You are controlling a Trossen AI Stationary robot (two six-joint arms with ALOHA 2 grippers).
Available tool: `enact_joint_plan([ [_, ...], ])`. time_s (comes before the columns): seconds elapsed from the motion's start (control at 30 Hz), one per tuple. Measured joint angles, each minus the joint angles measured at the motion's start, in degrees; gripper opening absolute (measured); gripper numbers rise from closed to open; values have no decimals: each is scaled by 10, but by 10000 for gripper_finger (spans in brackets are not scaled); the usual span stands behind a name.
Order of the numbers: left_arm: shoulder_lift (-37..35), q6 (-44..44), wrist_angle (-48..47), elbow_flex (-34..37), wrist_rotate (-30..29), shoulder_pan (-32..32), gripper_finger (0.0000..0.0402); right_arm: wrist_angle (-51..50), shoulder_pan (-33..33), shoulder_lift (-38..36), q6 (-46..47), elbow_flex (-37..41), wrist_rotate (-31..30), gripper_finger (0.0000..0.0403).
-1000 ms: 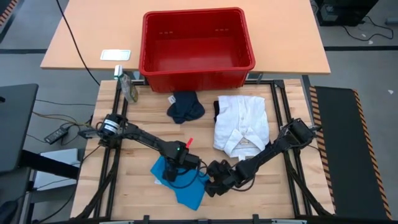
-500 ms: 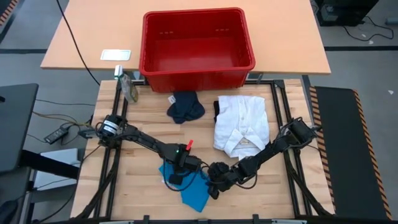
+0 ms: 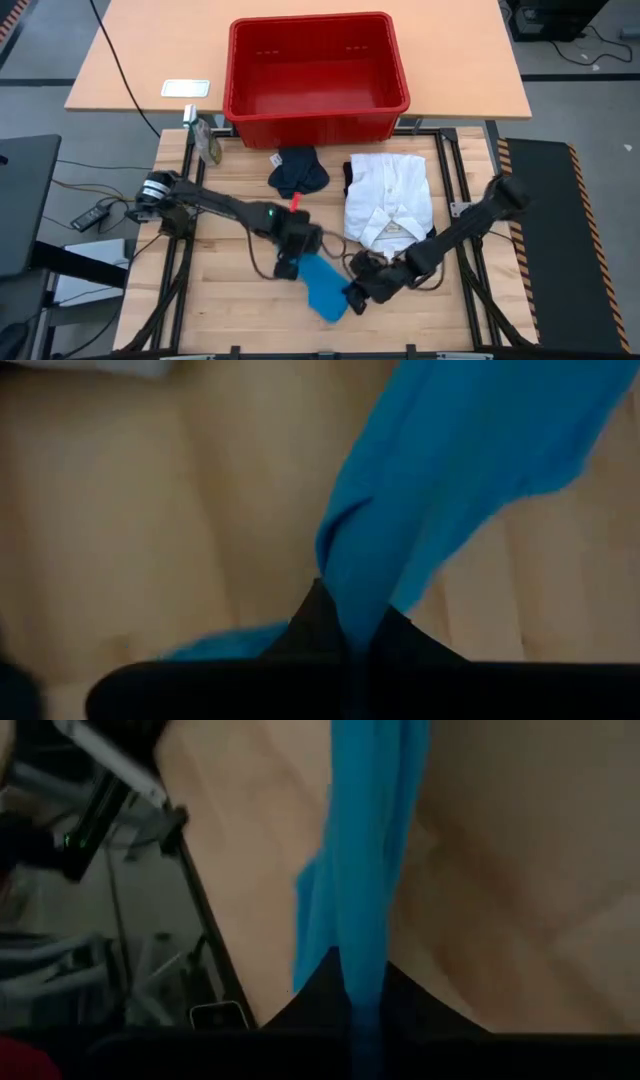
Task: Fold laundry
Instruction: Stack the blue shorts on top of the white polo shirt
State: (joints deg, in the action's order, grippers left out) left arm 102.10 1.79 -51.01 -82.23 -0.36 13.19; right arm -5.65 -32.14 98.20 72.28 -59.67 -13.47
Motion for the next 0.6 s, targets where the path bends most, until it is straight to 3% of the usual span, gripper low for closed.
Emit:
enact_joint_plan([
  [0.2, -21, -32, -3, -73, -16, -45, 1, -183, 1, -125, 69, 0, -61, 18],
  [0.4, -7, -36, 91, -140, -34, -89, 1, -395, 1, -239, 152, 0, -66, 18],
  [0.6, 14, -10, 128, -168, -22, -135, 1, -546, 19, -354, 192, -1, -78, 18],
])
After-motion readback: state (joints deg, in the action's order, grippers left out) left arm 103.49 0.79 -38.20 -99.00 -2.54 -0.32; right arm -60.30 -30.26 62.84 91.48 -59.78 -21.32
